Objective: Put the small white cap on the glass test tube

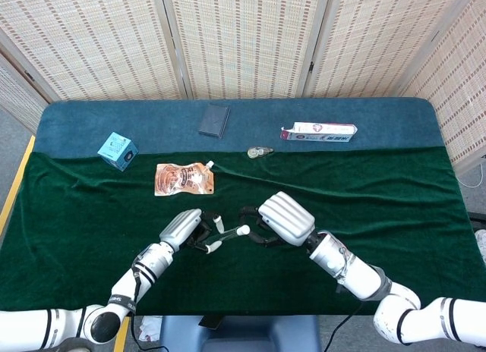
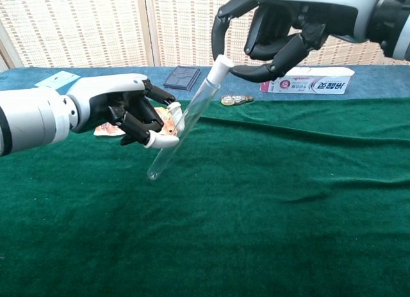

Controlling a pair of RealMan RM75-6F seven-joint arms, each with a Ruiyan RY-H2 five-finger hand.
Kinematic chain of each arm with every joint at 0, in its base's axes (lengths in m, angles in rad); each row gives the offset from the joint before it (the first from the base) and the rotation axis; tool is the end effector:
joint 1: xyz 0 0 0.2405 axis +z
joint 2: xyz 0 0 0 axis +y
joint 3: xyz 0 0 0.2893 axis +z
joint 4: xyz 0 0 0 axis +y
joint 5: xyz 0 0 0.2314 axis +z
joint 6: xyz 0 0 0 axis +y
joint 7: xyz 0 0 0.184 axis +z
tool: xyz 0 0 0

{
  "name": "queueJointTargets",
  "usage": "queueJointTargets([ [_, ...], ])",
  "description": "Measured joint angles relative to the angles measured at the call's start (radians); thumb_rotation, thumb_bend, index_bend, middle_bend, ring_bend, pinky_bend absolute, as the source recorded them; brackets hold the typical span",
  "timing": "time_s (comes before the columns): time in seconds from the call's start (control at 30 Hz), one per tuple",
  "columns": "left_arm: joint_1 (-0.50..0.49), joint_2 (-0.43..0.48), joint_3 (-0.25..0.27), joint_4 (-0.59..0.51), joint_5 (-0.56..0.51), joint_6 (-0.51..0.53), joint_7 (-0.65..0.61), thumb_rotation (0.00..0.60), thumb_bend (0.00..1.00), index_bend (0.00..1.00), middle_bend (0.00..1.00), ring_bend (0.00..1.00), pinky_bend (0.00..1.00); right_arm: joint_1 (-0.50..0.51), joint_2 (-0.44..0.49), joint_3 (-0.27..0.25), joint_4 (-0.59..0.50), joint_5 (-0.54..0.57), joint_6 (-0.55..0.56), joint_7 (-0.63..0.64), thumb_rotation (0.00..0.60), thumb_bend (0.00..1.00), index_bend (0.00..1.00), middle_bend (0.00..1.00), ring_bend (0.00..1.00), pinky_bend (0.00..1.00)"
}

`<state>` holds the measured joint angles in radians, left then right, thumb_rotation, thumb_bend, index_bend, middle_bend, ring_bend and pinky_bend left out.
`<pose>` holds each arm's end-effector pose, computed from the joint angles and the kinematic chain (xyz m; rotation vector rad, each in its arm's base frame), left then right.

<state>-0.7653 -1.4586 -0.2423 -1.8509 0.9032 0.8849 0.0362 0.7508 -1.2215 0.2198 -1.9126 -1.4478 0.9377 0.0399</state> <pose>-0.0902 0.3565 -0.0478 -1.7575 -1.6769 -1.1875 -0.0573 -0.3474 0.0369 2.0937 -1.0291 1.3805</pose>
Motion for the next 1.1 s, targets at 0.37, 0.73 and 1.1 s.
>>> queueJointTargets([
  [0.37,-0.005,0.000,0.013,-0.010,0.008,0.017,0.013,0.600,0.55,0.71,0.95,0.83,0.82,0.014,-0.010,-0.007,0.003,0.020,-0.002,-0.016,0.600,0.64,0.68,1.00,1.00,1.00],
  [0.73,-0.015,-0.003,0.015,-0.012,-0.005,0.024,0.025,0.600,0.55,0.71,0.95,0.83,0.82,0.029,-0.019,-0.012,0.010,0.030,-0.009,-0.023,0.600,0.64,0.68,1.00,1.00,1.00],
  [1.1,-0.023,-0.001,0.015,-0.010,-0.019,0.025,0.027,0.600,0.55,0.71,0.95,0.83,0.82,0.043,-0.035,-0.018,0.023,0.049,-0.018,-0.042,0.600,0.64,0.68,1.00,1.00,1.00],
])
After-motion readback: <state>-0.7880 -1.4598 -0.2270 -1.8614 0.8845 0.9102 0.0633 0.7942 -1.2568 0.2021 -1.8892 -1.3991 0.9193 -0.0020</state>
